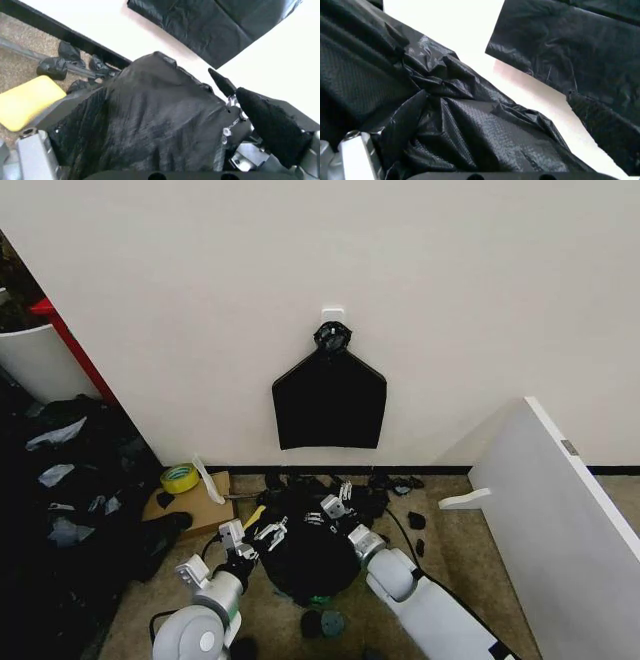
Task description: Place the garbage bag over the trash bin.
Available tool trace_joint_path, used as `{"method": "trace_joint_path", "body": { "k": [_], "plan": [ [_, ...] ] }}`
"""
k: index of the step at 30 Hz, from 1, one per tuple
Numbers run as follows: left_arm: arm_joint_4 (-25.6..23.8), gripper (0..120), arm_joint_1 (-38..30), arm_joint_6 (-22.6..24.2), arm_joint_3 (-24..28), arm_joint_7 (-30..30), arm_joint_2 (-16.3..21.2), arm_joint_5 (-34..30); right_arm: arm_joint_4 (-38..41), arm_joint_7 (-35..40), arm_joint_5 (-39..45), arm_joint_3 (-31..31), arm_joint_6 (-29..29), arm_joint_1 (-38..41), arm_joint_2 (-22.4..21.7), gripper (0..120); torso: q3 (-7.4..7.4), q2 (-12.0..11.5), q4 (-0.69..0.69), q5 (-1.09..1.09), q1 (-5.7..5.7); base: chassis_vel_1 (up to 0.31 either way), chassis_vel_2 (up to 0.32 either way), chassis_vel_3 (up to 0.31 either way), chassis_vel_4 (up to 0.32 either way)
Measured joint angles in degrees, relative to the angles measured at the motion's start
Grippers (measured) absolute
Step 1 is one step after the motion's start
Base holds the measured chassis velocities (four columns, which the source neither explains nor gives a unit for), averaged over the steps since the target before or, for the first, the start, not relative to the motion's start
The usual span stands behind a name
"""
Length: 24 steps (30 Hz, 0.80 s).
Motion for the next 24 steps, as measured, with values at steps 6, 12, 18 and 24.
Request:
{"method": "trace_joint_path", "body": {
  "k": [6, 12, 18, 24],
  "plan": [
    [-1.46, 100, 0.34, 0.20, -0.47, 0.02, 0.31, -0.46, -0.30, 0.08, -0.15, 0.26, 0.30, -0.11, 0.14, 100, 0.00, 0.00, 0.00, 0.00, 0.00, 0.000, 0.000, 0.000, 0.000],
    [-1.55, 100, -0.51, -0.30, -0.59, -0.26, 0.75, 2.10, 3.14, 0.39, 2.21, 0.33, 1.26, -0.63, -0.83, 100, 0.01, -0.01, 0.01, 0.02, 0.00, 0.000, 0.000, 0.000, 0.000],
    [-0.39, 100, -0.38, -1.76, -0.58, -0.19, 1.55, 6.25, 10.39, 2.40, 6.51, 0.94, 1.58, -2.64, -2.91, 100, 0.01, 0.00, 0.01, 0.01, 0.00, 0.000, 0.000, 0.000, 0.000],
    [2.87, 100, -1.99, -12.12, -1.87, 6.63, 3.25, 18.12, 22.58, 4.89, 11.65, 3.81, 2.13, -8.75, -6.37, 100, 0.00, 0.00, -0.01, 0.02, 0.00, 0.000, 0.000, 0.000, 0.000]
  ]
}}
